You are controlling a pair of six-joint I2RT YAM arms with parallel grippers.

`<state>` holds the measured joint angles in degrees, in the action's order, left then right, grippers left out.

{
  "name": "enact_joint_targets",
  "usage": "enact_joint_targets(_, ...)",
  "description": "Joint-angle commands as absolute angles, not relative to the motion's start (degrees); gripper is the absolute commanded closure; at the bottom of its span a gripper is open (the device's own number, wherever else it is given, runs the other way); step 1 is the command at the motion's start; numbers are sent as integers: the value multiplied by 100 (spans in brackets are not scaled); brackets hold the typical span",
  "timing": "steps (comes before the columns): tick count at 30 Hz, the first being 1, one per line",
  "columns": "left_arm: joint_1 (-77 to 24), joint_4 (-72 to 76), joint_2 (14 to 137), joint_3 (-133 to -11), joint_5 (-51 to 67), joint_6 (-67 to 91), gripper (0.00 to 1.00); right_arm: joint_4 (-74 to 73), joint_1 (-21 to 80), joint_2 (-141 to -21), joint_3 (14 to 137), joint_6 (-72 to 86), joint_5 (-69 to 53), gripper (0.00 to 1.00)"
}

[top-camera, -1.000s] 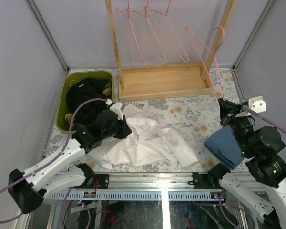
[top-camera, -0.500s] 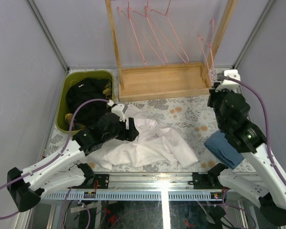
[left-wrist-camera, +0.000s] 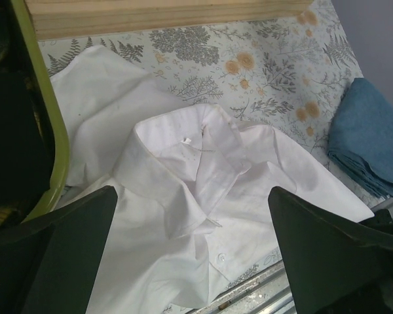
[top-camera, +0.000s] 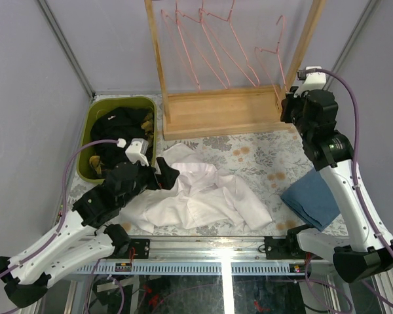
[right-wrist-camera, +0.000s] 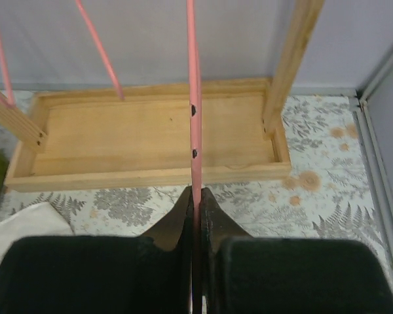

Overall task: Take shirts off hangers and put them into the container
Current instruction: Place the hanger at the clothesline.

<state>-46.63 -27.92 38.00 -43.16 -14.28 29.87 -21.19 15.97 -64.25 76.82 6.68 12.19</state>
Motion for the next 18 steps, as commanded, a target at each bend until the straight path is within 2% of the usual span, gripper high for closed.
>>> enact_joint_targets(1,-4690,-2874,3755,-4258,-1817,3116,0,-1211,1597,-6482,8242,709,619,100)
enact_joint_targets(9,-4687,-2864,3774,-4363,-1854,3269,0,-1029,1594,-7536,9274,594,-81,100)
enact_joint_targets(13,-4685,-2882,3753,-4358,-1872,3308,0,-1064,1602,-8190,9973,654,129,100)
enact_joint_targets(18,-4690,-2940,3702,-4447,-1911,3319,0,-1783,1598,-9096,11094,465,201,100)
